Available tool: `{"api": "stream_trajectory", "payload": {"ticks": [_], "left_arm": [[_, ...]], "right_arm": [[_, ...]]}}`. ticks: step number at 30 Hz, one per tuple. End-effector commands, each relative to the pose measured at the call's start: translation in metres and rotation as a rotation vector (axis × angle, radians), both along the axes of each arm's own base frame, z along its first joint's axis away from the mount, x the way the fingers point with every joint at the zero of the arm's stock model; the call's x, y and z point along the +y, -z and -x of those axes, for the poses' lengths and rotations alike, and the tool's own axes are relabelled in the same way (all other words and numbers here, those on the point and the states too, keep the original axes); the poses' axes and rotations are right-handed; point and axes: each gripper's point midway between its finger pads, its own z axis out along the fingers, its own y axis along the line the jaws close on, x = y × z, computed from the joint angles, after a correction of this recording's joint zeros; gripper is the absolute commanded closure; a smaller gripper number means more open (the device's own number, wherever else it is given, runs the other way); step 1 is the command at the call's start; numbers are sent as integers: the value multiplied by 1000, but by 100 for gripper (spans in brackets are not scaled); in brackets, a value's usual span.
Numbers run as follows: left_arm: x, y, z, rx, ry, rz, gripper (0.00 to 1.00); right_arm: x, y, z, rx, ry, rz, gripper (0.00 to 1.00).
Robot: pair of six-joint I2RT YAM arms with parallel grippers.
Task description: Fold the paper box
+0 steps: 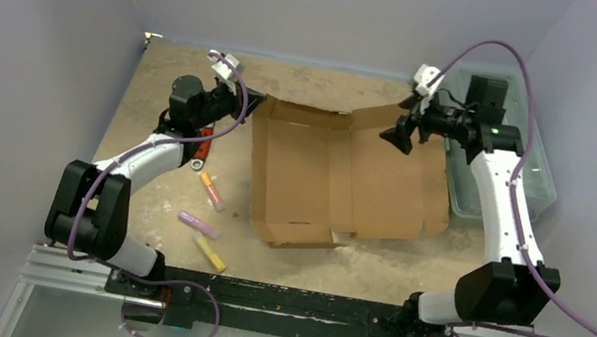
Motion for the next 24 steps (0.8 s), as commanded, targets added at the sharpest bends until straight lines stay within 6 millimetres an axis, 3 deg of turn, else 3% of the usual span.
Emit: {"api": "stream_trajectory", "payload": {"ticks": [1,4,6,13,19,24], "left_arm": [[-9,-15,-8,-39,6,-17,100],[-13,-15,-7,-31,11,-28,100],[-15,-13,-7,-29,15,-33,100],[-23,-8,-9,-3,25,-46,100],[-23,4,-13,30,18,-80,100],[-22,19,-23,92,1,-112,100]], "right_arm": [[53,-17,21,-137,-239,52,9],[74,-30,18,-174,-280,42,7],[92,-28,16,-171,-318,33,6],[141,26,-22,-79,-376,60,6],[158,60,-70,-28,-328,88,9],[170,74,-82,15,-334,57,13]]}}
